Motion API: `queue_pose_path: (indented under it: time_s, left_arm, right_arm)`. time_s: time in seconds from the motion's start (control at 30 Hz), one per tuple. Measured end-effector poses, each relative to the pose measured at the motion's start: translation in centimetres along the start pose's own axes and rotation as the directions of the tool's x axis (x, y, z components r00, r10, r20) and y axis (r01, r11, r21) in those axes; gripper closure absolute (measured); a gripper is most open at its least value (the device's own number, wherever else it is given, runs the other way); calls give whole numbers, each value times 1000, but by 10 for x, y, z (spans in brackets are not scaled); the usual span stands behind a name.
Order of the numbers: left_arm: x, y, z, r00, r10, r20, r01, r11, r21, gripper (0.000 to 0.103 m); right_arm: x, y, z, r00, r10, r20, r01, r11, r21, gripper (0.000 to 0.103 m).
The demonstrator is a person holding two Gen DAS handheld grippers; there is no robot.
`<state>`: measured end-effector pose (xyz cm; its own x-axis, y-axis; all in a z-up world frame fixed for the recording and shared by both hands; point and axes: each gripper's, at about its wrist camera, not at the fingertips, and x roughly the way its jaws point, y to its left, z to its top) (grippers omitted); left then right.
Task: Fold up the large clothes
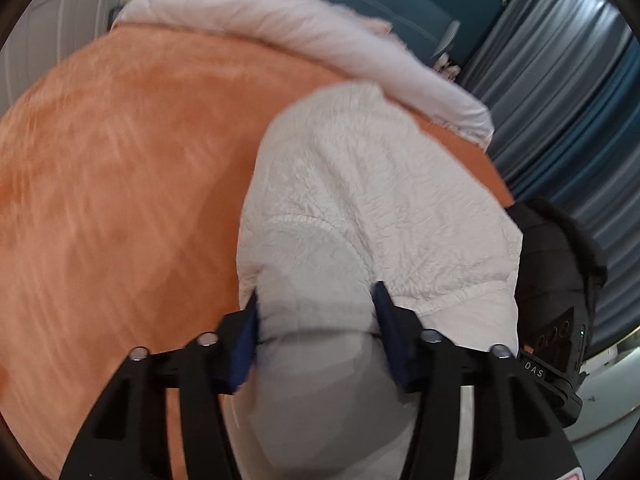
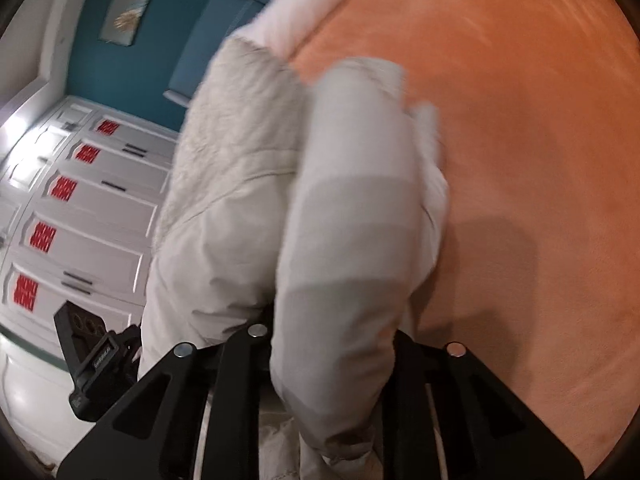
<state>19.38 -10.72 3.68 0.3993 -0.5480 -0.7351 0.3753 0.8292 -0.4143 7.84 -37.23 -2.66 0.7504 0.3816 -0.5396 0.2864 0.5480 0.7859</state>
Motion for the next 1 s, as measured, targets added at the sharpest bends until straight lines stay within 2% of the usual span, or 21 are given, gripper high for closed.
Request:
queue_pose_path:
  time_s: [0.13, 0.3, 0.4, 0.47, 0.53, 0.57, 0.6, 0.63, 0.67, 0.73, 0.83, 0.9, 0.97, 1.0]
  left_arm:
    - [-30, 29, 36, 997, 24, 73, -27, 999, 27, 62]
    - [-58, 81, 76, 981, 113, 158, -124, 990, 65, 68]
    - [-59, 121, 95, 968, 172, 183, -185, 981, 57, 69]
    - [-47, 152, 101, 959, 222, 174, -231, 972, 36, 69]
    - [-23, 186, 98, 950, 290, 115, -293, 956, 6, 69]
    - [-11, 200, 92, 946, 312, 88, -312, 950, -15, 68]
    - [-4, 214, 81, 940, 327, 93, -326, 945, -31, 67]
    - [-3, 219, 74, 931, 345, 117, -344, 939, -30, 65]
    - [-2, 221, 67, 922, 363, 138, -363, 931, -24, 64]
    - [-3, 218, 63, 917, 369, 150, -368, 929, -36, 60]
    - [-14, 207, 65, 908, 391, 152, -392, 920, -26, 59]
    - [-26, 196, 66, 900, 407, 158, -411, 912, -5, 59]
    - [-43, 185, 63, 910, 369, 189, -375, 927, -7, 49]
    - [-50, 179, 61, 912, 357, 201, -362, 932, -13, 39]
  right_arm:
    - [20, 50, 2, 996, 84, 21, -83, 995, -59, 88]
    - [83, 116, 7, 989, 146, -19, -147, 979, -141, 88]
    - [131, 141, 9, 984, 168, -52, -174, 972, -158, 88]
    - [159, 149, 5, 985, 150, -81, -162, 971, -175, 88]
    - [196, 150, -4, 987, 95, -133, -120, 973, -198, 86]
    - [220, 145, -12, 985, 17, -173, -56, 973, -223, 85]
    - [230, 139, -18, 982, -27, -187, -20, 970, -243, 77]
    - [238, 132, -23, 981, -32, -193, -17, 968, -251, 67]
    - [240, 123, -25, 981, -17, -194, -28, 973, -229, 63]
    - [238, 107, -25, 979, -2, -203, -27, 989, -143, 45]
    - [217, 102, -22, 981, -62, -183, 42, 993, -112, 48]
    - [187, 120, -22, 987, -130, -97, 110, 976, -187, 48]
    - [157, 143, -24, 991, -136, -16, 127, 957, -260, 48]
    - [142, 160, -25, 993, -119, 19, 119, 945, -303, 48]
